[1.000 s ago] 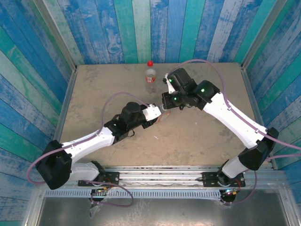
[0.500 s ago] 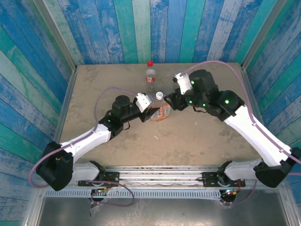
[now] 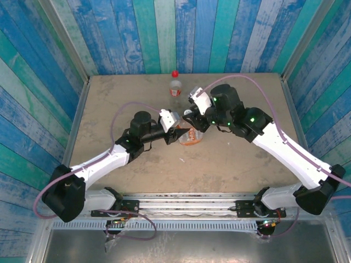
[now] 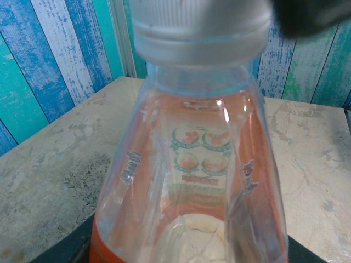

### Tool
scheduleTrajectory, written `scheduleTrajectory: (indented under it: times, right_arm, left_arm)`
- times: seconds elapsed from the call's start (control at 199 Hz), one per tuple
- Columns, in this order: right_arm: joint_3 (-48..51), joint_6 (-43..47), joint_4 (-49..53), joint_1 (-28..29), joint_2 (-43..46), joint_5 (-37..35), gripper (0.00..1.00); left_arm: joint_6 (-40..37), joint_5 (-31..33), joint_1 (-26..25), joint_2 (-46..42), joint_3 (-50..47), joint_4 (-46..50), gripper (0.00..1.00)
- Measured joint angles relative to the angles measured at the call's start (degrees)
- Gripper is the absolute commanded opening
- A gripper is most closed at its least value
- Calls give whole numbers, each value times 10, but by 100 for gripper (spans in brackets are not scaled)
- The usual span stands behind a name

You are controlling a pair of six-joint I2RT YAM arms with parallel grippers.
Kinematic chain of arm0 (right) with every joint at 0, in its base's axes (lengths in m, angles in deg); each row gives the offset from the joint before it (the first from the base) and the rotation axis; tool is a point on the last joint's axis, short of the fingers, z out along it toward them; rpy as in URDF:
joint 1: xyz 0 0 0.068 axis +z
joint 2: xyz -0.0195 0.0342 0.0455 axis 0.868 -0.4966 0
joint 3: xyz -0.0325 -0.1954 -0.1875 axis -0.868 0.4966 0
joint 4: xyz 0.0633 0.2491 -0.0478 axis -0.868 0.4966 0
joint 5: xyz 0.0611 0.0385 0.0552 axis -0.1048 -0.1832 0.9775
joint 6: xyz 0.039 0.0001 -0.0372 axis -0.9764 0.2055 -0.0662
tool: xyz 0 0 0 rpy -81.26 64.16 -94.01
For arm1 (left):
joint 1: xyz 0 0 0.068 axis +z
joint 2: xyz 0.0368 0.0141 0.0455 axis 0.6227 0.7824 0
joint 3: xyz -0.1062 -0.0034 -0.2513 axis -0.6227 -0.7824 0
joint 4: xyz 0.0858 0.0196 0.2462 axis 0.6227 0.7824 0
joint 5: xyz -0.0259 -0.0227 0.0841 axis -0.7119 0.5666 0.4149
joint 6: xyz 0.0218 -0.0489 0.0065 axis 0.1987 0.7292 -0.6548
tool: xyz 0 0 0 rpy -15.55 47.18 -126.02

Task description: Screw on the bottle caps

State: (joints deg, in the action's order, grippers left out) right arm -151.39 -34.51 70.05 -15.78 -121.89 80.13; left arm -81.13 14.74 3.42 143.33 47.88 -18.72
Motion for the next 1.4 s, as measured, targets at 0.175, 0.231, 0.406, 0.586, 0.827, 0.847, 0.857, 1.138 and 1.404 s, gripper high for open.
scheduleTrajectory:
  times: [0.175,0.231,0.406,0.586,0.827,0.847,0.857,1.138,1.404]
  right_arm:
    - [8,15,-2,-1,-6,-1,22]
    - [8,15,-3,0,-6,-3,21]
    - [21,-1,-34,-1,-6,-42,20]
    - [75,-9,-120,-40,-13,-95,20]
    - [78,-2,-230,-141,-99,-113,21]
    - [76,0,-236,-148,-107,-113,22]
    - [76,0,-240,-150,-111,-112,22]
    - [71,19,-293,-177,-193,-101,26]
    - [97,30,-328,-177,-198,-97,55]
  left_arm:
    - [0,2,0,0,0,14,52]
    - [-1,2,0,0,0,14,72]
    - [0,26,0,-7,-14,-7,94]
    - [19,83,0,-67,-92,-36,94]
    - [68,176,0,-133,-192,-69,94]
    - [70,181,0,-135,-195,-69,94]
    - [71,183,0,-136,-195,-69,94]
    - [80,232,0,-144,-197,-70,94]
    - [78,273,1,-144,-178,-34,94]
